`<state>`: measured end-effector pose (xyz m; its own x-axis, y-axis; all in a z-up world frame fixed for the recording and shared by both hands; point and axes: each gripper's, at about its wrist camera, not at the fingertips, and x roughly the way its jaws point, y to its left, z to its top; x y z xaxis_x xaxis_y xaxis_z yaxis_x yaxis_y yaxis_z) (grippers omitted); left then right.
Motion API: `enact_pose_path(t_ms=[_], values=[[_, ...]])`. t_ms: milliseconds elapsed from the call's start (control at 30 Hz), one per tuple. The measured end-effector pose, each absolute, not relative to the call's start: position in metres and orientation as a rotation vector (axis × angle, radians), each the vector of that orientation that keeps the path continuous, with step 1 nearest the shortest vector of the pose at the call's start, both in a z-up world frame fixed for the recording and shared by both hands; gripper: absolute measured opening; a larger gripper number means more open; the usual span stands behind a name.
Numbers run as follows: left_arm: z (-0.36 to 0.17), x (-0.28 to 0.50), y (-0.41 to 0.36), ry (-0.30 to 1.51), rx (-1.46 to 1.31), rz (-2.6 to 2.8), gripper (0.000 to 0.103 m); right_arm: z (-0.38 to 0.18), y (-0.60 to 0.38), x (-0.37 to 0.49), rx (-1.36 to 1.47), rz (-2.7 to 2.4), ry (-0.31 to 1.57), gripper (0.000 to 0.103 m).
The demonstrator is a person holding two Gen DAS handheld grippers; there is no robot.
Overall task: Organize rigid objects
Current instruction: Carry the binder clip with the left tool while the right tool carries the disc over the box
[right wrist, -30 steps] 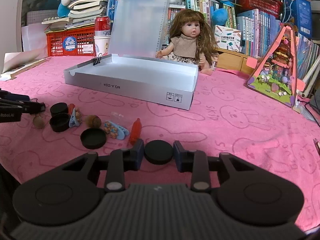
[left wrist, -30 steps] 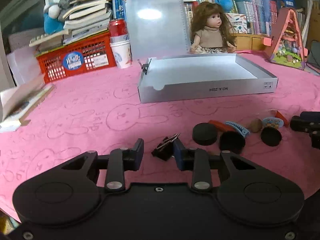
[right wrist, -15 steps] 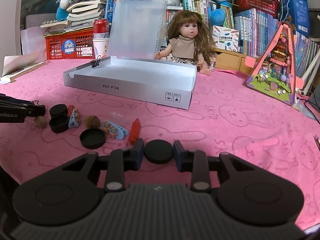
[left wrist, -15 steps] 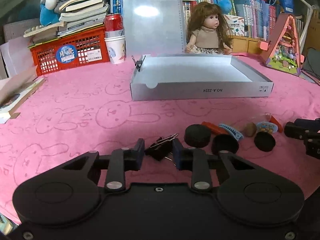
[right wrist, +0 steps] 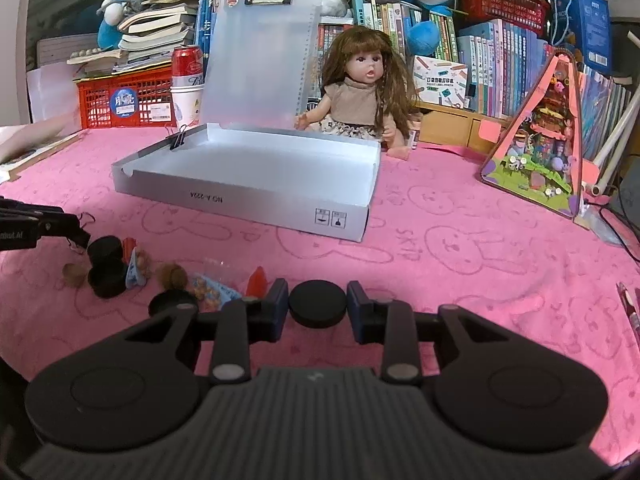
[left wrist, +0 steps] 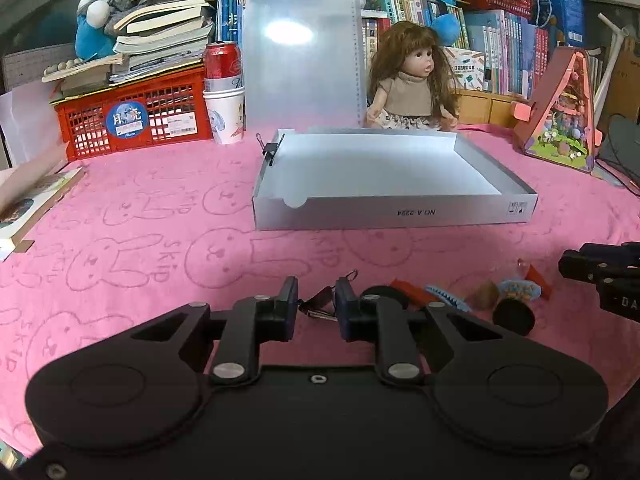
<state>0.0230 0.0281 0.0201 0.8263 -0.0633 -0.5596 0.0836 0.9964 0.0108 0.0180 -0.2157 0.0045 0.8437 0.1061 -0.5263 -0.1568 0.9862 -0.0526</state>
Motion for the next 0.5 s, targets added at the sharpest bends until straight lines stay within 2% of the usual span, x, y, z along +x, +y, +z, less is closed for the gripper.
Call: enact_pose_path(t_ms=[500], values=[[0.031, 0.019, 0.048, 0.564, -0.009, -0.046, 0.018, 0.002, -0.216, 0.025, -0.062, 0.131, 0.566, 0.036]])
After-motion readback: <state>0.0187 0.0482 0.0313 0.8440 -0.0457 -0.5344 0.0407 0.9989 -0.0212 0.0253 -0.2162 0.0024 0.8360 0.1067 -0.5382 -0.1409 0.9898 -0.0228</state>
